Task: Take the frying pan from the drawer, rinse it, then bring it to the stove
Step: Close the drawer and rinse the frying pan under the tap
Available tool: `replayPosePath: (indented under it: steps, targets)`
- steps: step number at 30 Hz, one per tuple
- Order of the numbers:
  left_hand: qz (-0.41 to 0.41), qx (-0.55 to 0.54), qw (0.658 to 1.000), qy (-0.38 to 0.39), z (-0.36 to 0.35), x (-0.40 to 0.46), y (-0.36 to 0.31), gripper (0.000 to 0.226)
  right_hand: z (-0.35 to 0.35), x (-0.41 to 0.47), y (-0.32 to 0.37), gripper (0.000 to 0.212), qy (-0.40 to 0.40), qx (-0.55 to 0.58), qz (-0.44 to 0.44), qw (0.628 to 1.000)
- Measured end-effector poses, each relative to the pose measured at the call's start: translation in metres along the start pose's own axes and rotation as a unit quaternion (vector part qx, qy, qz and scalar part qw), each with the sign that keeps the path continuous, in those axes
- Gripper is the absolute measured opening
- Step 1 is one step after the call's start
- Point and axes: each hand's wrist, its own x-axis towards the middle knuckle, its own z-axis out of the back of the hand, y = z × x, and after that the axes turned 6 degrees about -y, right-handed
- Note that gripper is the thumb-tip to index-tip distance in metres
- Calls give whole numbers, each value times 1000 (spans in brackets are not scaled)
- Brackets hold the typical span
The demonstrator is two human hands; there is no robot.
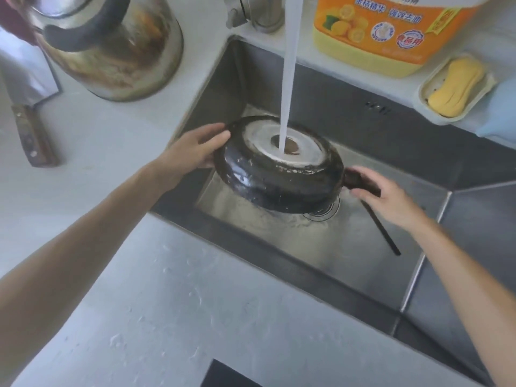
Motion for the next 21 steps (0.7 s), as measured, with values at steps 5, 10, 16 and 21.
replayPosePath:
  steps: [5,10,16,21]
  targets:
    - [-33,22,989,146,-7,-5,28,59,46,3,11,46,-42,-126,78,988]
    - [-84,-8,986,144,-16,-8,22,77,53,-4,9,45,-121,-173,110,971]
    - [-174,3,982,74,-9,-18,-10,83,8,-24,-12,43,-205,-85,81,972]
    - [-208,16,978,0,-11,-25,-52,58,-41,-32,-15,53,-101,65,-8,993]
